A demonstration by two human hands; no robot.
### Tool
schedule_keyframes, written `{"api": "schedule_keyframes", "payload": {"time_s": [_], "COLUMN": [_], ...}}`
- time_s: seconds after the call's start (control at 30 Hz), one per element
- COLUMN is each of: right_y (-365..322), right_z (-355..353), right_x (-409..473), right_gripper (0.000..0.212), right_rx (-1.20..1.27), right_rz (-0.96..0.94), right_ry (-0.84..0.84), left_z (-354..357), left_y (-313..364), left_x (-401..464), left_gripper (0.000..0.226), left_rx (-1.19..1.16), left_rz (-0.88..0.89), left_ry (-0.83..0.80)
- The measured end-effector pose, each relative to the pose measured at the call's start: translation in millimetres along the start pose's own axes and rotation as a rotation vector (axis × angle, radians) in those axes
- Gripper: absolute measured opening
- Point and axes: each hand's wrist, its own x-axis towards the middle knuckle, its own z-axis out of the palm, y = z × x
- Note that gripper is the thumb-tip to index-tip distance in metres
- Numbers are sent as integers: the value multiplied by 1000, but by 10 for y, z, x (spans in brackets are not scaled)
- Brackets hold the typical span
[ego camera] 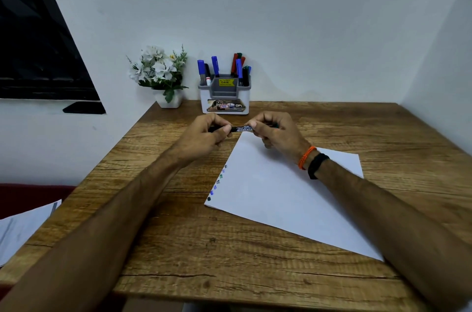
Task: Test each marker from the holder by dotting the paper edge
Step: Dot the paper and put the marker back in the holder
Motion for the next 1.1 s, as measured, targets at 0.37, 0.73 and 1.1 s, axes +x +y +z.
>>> {"api": "schedule_keyframes", "payload": {"time_s": [0.37,0.73,1.1], "right_y": [-2,-48,-111], "right_z": [-26,-2,-41], "right_x": [30,135,628], "right_gripper": [15,13,17], "right_rx": [72,-254,-449], "right_rz": [28,29,106], "right_ry": [-38,51,344], "left_z": [44,-207,-463], "left_y": [78,240,702], "left_x": [10,185,980], "left_gripper": [6,25,28], "left_rx": [5,-272,-22], "left_rz": [-9,-11,54], "left_ry": [56,332,481]}}
